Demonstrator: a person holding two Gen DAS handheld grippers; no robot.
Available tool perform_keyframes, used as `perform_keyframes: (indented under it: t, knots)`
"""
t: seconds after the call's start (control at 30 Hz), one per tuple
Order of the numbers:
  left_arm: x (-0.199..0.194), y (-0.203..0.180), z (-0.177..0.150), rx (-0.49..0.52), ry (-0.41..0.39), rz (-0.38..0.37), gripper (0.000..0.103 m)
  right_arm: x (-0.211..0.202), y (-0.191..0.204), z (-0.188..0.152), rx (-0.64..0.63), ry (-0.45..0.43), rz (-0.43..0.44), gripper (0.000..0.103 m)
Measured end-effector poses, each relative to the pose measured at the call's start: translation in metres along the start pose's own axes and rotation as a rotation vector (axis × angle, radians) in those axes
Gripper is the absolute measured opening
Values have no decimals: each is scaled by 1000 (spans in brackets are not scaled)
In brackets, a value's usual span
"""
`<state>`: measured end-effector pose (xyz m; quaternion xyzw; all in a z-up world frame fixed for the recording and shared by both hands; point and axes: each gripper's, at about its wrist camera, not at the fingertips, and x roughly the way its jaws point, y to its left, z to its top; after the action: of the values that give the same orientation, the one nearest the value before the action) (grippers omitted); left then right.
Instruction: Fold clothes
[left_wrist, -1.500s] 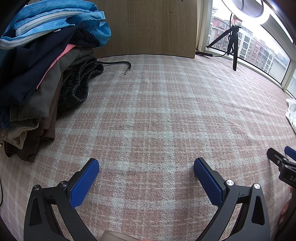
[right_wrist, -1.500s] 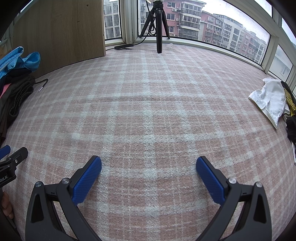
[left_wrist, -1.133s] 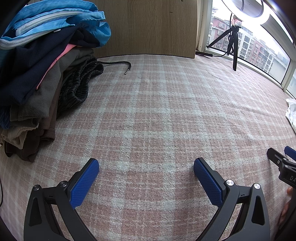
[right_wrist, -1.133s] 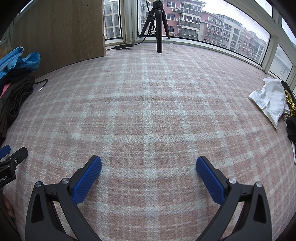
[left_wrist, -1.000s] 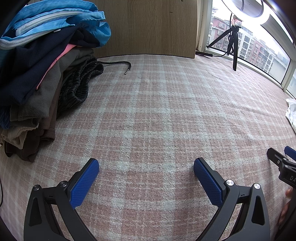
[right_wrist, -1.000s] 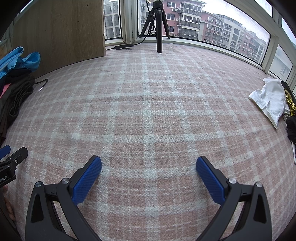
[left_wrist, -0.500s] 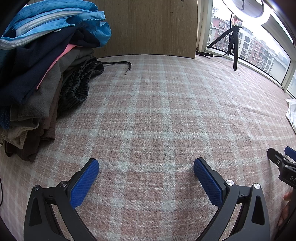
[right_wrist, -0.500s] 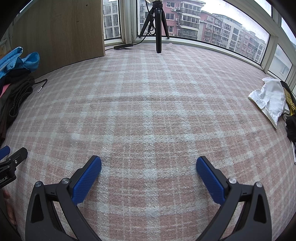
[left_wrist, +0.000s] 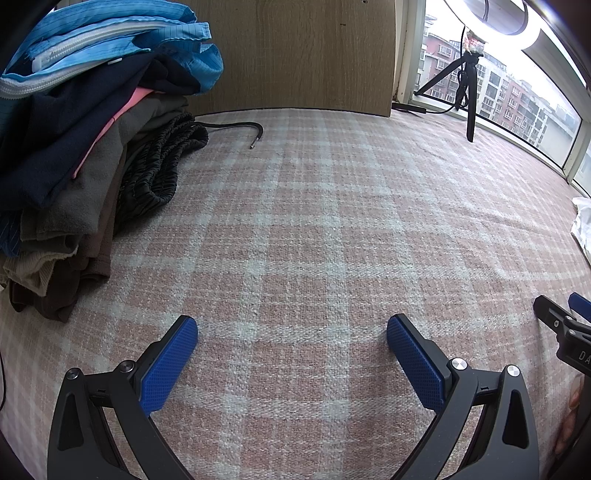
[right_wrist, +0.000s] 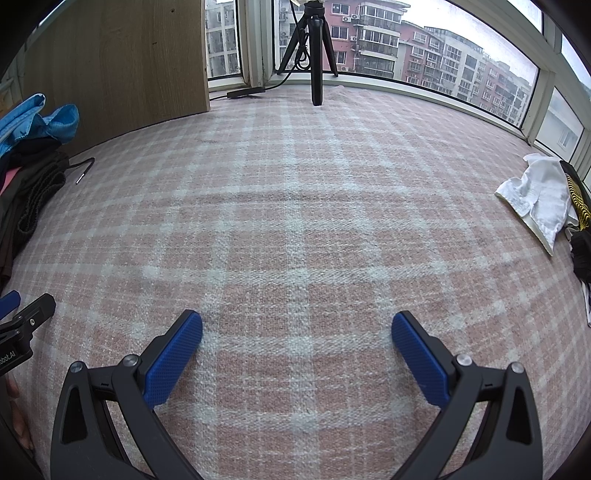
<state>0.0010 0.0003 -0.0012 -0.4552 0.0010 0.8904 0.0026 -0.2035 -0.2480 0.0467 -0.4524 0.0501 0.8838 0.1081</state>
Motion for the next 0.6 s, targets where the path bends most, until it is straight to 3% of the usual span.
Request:
perform_keyframes:
  t: [0.37, 0.47, 0.6]
  knots:
    - [5, 3, 14, 26, 123, -4, 102, 10, -2, 13, 25, 121, -7, 103]
    - [-12, 4, 22, 39, 80, 3, 102, 1, -4, 17, 39, 131, 8, 103]
    - [-53, 4, 42, 42, 4, -49, 102, -36, -9, 27, 33, 60, -15, 103]
